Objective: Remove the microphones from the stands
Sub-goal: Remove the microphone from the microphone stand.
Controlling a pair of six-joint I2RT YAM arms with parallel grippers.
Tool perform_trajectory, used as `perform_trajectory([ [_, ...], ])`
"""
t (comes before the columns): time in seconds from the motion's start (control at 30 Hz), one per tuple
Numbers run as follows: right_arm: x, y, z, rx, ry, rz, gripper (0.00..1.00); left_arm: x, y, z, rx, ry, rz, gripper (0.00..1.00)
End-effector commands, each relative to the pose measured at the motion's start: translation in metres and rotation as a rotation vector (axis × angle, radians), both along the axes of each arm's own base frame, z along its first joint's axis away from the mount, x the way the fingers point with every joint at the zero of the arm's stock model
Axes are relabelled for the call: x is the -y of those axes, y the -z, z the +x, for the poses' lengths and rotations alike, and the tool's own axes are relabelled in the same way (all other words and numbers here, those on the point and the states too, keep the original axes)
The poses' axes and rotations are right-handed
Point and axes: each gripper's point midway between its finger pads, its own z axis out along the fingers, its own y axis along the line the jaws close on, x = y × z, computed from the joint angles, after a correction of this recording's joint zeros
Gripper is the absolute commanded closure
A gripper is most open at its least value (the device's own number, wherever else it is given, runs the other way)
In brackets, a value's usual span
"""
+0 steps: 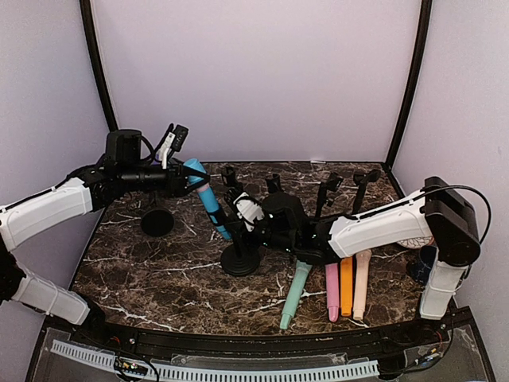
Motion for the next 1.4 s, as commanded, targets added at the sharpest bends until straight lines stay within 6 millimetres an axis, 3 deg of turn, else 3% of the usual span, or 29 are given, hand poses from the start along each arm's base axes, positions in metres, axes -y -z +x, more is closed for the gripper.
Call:
perform_trajectory([
  [0.0,0.003,0.015,0.003,0.049,0.034,-0.094,1.0,-0.019,-0.007,0.024,0.022,-0.106,0.019,1.0],
  [0.3,0.004,0.009,0.003,0.052,0.048,-0.075,1.0,-0.021,-0.004,0.027,0.016,-0.106,0.021,1.0],
  [0.5,0.005,0.007,0.002,0.011,0.052,-0.034,1.0,-0.016,-0.007,0.018,0.048,-0.047,0.009,1.0],
  [0.7,0.011,0.002,0.013,-0.075,0.063,0.036,1.0,-0.011,-0.014,0.009,0.094,0.007,-0.008,1.0],
  [0.9,0.023,-0.001,0.025,-0.197,0.038,0.149,1.0,0.015,-0.006,-0.016,0.191,0.098,0.086,1.0],
  [1.03,0.026,0.002,0.027,-0.202,0.041,0.135,1.0,0.023,-0.003,-0.025,0.207,0.133,0.099,1.0],
  [1.2,0.028,0.003,0.026,-0.19,0.037,0.121,1.0,0.02,-0.004,-0.023,0.211,0.105,0.101,1.0],
  [1.37,0.029,0.01,0.022,-0.139,0.041,0.065,1.0,0.002,-0.003,-0.001,0.177,-0.035,0.131,1.0],
])
